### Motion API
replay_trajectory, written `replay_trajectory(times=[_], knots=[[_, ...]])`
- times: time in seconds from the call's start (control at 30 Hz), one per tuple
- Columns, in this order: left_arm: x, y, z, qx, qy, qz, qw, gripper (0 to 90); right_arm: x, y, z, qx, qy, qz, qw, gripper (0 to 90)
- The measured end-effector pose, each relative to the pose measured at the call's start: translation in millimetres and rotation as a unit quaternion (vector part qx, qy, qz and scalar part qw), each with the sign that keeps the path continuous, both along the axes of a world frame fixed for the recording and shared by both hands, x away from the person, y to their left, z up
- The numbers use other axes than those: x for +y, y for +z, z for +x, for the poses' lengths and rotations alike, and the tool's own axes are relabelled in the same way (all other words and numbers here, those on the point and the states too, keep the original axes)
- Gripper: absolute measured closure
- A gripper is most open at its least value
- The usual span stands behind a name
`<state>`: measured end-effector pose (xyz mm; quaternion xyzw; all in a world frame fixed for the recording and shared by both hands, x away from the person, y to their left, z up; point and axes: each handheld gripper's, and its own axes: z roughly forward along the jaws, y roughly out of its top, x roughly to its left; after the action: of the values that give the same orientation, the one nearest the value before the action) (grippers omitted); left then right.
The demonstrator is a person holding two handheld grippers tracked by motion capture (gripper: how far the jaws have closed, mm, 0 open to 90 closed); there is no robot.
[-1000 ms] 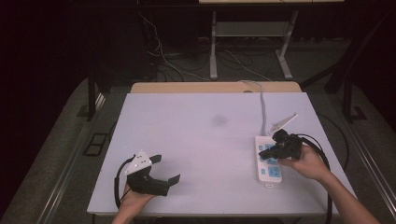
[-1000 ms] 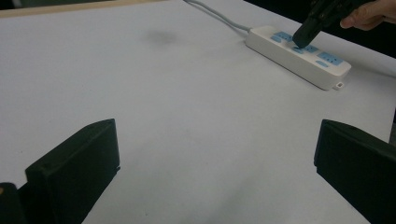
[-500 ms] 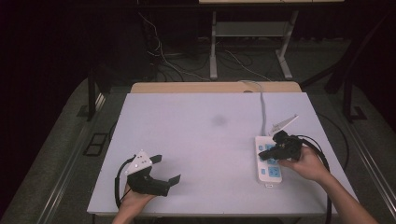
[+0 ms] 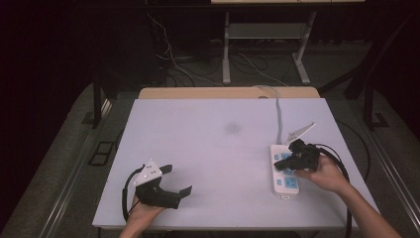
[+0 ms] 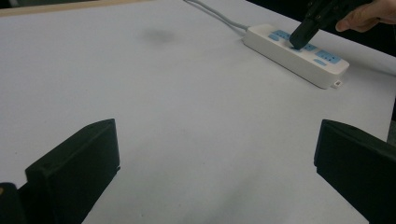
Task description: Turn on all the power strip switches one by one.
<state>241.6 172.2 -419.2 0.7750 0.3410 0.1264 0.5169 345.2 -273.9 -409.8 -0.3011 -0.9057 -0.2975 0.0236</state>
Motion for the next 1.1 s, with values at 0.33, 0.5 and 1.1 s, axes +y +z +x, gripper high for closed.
replay_trajectory(times=[0.33, 0.5, 1.1], knots=[[-1.4, -0.2, -0.2, 0.0, -0.001, 0.001, 1.0, 0.0, -0.5, -0.7, 0.8, 0.003, 0.001, 0.002, 1.0, 90.0], [-1.7, -0.3, -0.5, 0.001, -0.002, 0.0, 1.0, 0.0, -0.2, -0.7, 0.2, 0.0, 0.001, 0.001, 1.0, 90.0], [-0.3, -0.1, 0.0, 0.001, 0.0, 0.0, 1.0, 0.0, 0.3, -1.5, -1.8, -0.006, -0.001, 0.0, 1.0, 90.0]])
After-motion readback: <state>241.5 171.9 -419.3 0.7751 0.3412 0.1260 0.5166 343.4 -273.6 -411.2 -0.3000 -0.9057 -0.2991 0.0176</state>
